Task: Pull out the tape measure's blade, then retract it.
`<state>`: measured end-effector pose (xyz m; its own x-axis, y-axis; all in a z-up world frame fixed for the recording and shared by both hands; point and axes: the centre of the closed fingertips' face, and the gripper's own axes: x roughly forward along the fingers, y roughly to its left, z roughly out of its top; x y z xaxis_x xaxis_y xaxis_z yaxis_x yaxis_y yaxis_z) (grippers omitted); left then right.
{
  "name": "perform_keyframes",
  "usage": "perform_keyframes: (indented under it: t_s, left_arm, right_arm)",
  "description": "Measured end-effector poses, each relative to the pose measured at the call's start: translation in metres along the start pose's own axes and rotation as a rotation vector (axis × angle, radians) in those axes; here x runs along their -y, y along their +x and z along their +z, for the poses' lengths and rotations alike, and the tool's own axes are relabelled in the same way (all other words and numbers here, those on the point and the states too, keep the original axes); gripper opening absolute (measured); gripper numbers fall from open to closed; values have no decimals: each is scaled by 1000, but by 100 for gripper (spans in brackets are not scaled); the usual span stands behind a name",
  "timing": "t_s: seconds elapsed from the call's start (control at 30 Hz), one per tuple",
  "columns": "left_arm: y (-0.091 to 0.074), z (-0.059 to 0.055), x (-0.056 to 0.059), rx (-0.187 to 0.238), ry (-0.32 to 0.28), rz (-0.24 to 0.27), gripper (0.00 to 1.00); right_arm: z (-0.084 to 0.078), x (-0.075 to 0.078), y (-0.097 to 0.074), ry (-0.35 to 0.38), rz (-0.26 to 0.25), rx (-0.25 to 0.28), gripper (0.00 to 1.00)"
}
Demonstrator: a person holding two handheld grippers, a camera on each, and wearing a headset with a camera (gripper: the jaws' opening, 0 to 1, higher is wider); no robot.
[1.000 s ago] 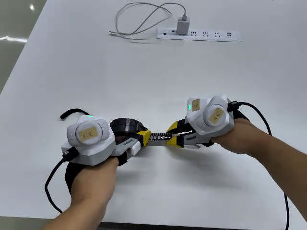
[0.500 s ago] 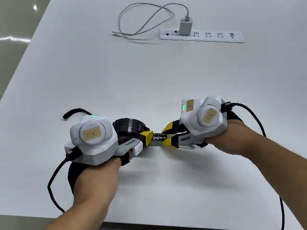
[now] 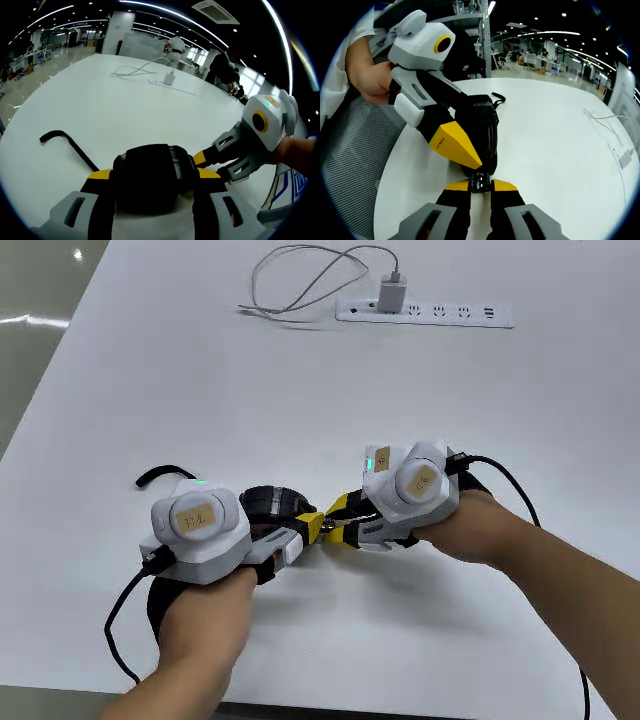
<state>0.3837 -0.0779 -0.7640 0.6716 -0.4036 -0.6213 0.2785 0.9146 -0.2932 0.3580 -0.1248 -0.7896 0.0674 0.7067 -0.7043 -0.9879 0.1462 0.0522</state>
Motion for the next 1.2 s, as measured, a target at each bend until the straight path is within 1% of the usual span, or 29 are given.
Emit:
perform_keyframes:
  t_s: [0.2,0.3,0.4,0.47,0.67,0.73,0.77,0.8,0.93,1.07,1.17,1.2]
  left_arm:
    - [0,0,0,5,-4,-2,59]
    - [0,0,0,7,1,-2,60]
    - [0,0,1,8,10,0,60]
    - [0,0,1,9,12,0,60]
    - [0,0,1,6,13,-3,60]
    - [0,0,1,2,18,-7,61]
    - [0,0,2,0,19,-7,61]
    - [0,0,2,-3,19,-9,61]
    - [0,0,2,-19,24,-17,61]
    - [-2,2,3,-15,39,-21,60]
    - [-6,4,1,-11,22,-37,60]
    - [-7,4,1,-11,22,-40,59]
  right_arm:
    - [2,0,2,10,4,5,11]
    - [2,-1,2,5,2,3,11]
    - [2,-1,3,18,5,1,11]
    - [1,-1,4,3,4,-7,11]
    - [2,-2,3,0,-3,-9,12]
    - [2,1,2,-1,-20,-9,16]
    - [4,3,1,16,-31,-2,19]
    - [4,4,1,20,-30,-3,21]
    - [6,4,0,18,-33,1,22]
    - [5,1,-1,18,-32,-3,22]
    - [6,1,-4,51,-34,15,24]
    - [6,2,-4,51,-36,15,25]
